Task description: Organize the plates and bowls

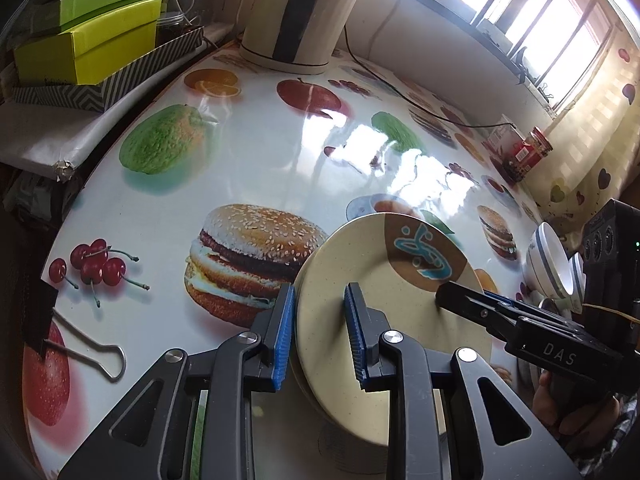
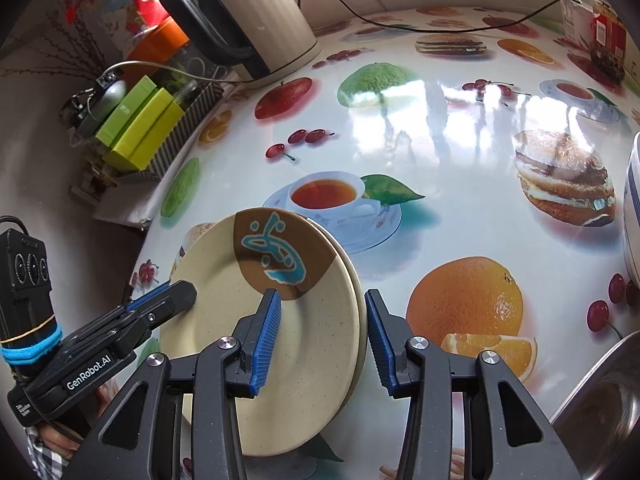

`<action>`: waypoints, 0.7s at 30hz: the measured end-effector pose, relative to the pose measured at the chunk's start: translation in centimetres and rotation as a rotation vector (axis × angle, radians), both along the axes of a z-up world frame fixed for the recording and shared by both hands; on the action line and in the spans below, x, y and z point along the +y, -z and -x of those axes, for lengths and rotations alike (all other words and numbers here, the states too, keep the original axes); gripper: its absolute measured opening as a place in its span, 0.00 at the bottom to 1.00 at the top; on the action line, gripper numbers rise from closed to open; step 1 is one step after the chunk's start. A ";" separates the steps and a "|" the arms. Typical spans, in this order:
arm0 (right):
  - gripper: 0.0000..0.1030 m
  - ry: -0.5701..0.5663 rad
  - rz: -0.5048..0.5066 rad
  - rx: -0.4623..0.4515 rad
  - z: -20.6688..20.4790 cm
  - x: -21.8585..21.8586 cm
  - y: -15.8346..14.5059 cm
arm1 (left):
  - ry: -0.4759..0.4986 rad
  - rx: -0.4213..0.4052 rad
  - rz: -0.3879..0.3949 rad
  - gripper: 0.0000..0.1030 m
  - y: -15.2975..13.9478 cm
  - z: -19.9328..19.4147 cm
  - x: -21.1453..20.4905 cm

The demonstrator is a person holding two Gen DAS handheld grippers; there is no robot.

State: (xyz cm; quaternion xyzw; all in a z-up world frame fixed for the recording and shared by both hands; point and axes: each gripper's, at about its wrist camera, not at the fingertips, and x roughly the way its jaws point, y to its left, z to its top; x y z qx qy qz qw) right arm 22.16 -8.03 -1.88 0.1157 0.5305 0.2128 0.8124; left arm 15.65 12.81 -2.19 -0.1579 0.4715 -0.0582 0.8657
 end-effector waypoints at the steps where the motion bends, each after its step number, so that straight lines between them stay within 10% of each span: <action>1: 0.41 0.004 -0.001 -0.001 -0.3 0.0 0.0 | 0.002 -0.002 0.000 0.24 0.0 -0.3 0.0; 21: 0.45 0.016 0.048 -0.079 0.6 -1.3 -1.9 | -0.017 -0.010 -0.088 0.27 -1.5 0.2 -1.3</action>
